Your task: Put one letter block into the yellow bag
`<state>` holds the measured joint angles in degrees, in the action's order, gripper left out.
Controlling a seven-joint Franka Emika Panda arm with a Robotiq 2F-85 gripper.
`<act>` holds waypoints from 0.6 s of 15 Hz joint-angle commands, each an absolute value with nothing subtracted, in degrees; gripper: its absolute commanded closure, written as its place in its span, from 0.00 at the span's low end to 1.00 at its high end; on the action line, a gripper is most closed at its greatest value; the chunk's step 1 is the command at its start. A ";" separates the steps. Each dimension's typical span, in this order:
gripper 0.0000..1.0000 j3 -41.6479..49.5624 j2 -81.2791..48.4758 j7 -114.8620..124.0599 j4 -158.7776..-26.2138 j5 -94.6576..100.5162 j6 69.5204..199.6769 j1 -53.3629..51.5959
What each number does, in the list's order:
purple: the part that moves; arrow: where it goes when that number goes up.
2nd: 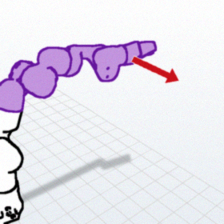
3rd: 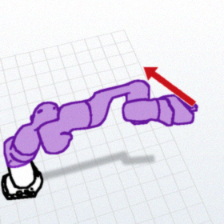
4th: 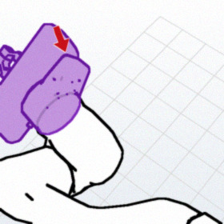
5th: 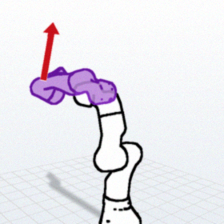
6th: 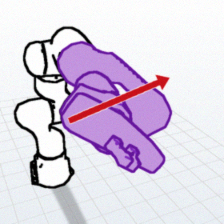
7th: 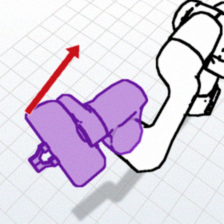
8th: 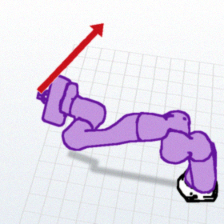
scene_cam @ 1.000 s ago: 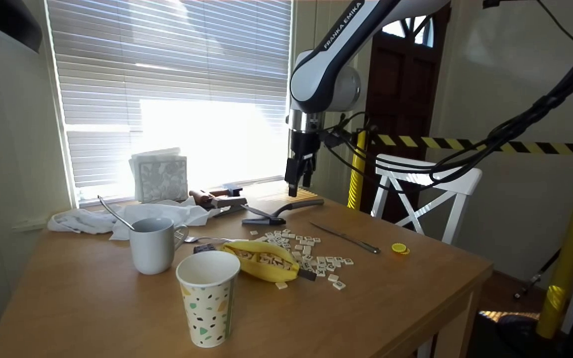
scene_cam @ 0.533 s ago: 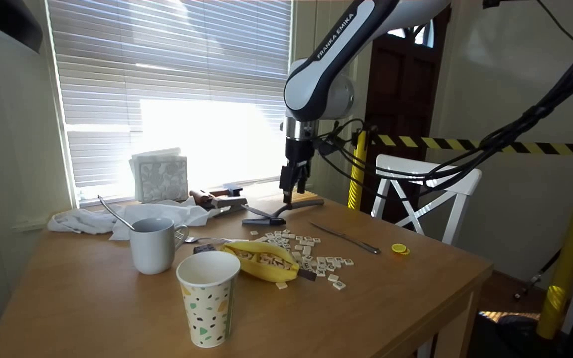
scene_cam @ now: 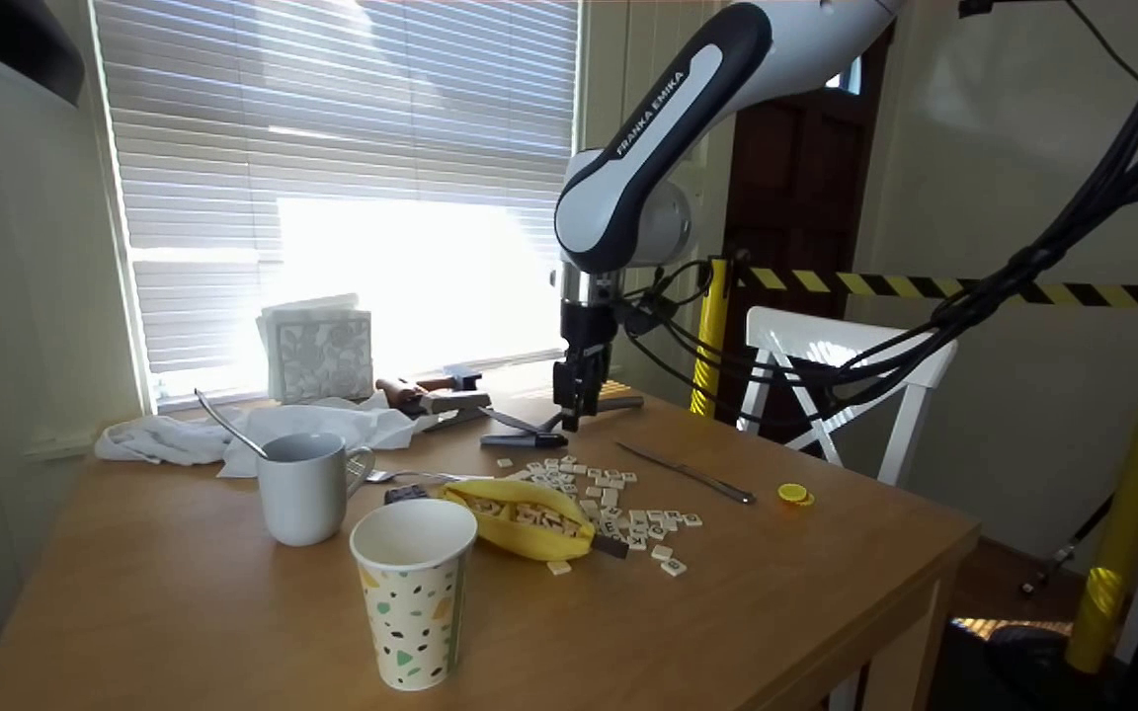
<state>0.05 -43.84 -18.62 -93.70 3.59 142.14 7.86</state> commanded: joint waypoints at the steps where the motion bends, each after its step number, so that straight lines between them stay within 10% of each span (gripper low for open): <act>1: 0.39 -0.53 -47.58 -18.77 -89.76 3.59 142.89 8.49; 9: 0.56 -0.60 -52.38 -18.54 -85.31 3.52 144.22 8.86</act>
<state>0.05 -49.74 -18.60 -88.64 3.59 143.91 8.10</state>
